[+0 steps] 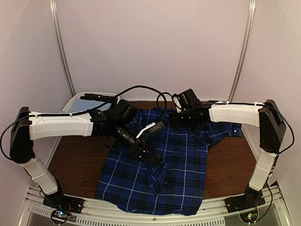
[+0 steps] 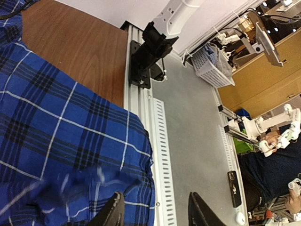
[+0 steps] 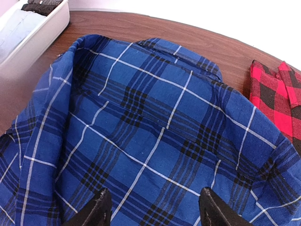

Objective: Fold and stack the long sleeve shirts
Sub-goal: Fold the sleeve at the center of the board, then move the flattened shirt to the center of the board.

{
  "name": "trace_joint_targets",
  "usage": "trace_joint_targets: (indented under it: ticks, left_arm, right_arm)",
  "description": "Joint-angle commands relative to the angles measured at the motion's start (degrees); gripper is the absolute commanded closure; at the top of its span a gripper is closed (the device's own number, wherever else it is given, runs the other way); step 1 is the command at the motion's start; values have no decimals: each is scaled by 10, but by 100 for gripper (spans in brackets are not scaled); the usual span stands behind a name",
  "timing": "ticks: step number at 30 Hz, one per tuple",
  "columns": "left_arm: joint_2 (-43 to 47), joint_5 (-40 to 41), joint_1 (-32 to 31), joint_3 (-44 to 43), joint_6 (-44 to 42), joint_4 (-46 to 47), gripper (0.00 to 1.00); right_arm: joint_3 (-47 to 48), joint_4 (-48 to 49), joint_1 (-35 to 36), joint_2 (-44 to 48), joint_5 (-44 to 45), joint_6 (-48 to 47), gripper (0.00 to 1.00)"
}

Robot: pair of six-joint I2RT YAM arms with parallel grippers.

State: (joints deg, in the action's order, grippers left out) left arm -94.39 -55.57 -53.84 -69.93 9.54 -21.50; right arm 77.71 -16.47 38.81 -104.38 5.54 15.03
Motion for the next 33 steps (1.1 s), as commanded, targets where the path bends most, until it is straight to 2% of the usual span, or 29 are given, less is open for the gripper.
trace_joint_targets:
  ticks: [1, 5, 9, 12, 21, 28, 33]
  left_arm:
    - [35, 89, 13, -24, 19, 26, 46]
    - [74, 217, 66, -13, 79, 56, 46]
    - [93, 358, 127, -3, 138, 44, 49]
    - [93, 423, 161, 15, 181, 32, 50]
    - [65, 473, 231, 85, 276, 60, 62]
    - [21, 487, 236, 90, 271, 77, 64]
    - [1, 494, 244, 88, 260, 78, 64]
  right_arm:
    - [17, 1, 0, -8, -18, 3, 33]
    - [27, 5, 7, -18, -44, -11, 27]
    - [69, 4, 24, -50, -69, -31, 25]
    - [118, 7, 36, -86, -86, -49, 25]
    - [325, -12, 45, -239, -105, -71, 29]
    - [465, -45, 55, -350, -71, -73, 32]
    - [500, -38, 54, -385, -58, -65, 33]
